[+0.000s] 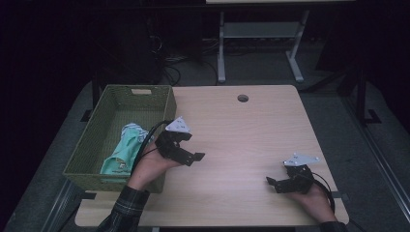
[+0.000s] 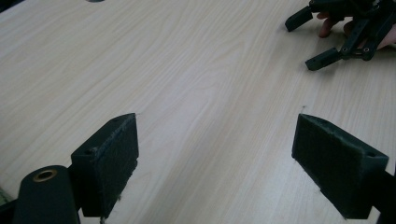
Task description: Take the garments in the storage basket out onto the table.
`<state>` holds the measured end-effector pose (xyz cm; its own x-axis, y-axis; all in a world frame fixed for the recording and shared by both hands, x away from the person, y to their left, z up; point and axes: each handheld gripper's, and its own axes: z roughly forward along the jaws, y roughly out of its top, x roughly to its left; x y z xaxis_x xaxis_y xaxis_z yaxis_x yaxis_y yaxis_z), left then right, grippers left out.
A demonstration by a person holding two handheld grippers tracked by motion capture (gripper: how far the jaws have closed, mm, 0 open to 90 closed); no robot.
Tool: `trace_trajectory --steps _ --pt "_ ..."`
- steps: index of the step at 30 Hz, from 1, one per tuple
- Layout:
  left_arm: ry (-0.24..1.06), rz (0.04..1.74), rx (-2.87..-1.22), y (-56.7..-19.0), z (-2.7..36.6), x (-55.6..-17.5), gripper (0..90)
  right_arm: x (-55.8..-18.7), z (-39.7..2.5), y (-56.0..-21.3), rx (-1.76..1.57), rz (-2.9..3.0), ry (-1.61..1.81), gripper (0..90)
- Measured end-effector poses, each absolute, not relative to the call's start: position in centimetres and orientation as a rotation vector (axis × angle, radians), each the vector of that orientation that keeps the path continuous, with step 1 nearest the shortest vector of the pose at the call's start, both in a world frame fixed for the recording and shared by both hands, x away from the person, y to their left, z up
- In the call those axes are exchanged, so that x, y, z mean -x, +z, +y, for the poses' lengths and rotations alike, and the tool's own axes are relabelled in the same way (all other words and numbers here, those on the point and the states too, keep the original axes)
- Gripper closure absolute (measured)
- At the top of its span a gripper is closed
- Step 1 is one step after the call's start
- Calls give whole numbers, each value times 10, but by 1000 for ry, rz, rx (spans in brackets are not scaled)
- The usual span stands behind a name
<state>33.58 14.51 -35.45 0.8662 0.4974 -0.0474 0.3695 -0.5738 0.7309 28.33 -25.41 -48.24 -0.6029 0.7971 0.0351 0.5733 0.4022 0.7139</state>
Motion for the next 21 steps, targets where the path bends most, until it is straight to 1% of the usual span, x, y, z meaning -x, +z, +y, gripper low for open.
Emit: trace_trajectory --steps 10,21 --pt "228 625 -2234 -349 157 -336 141 -283 -254 -482 -1191 2352 1012 77" --pt "258 665 -2230 -347 171 -338 144 -284 -254 -482 -1186 2350 1012 77"
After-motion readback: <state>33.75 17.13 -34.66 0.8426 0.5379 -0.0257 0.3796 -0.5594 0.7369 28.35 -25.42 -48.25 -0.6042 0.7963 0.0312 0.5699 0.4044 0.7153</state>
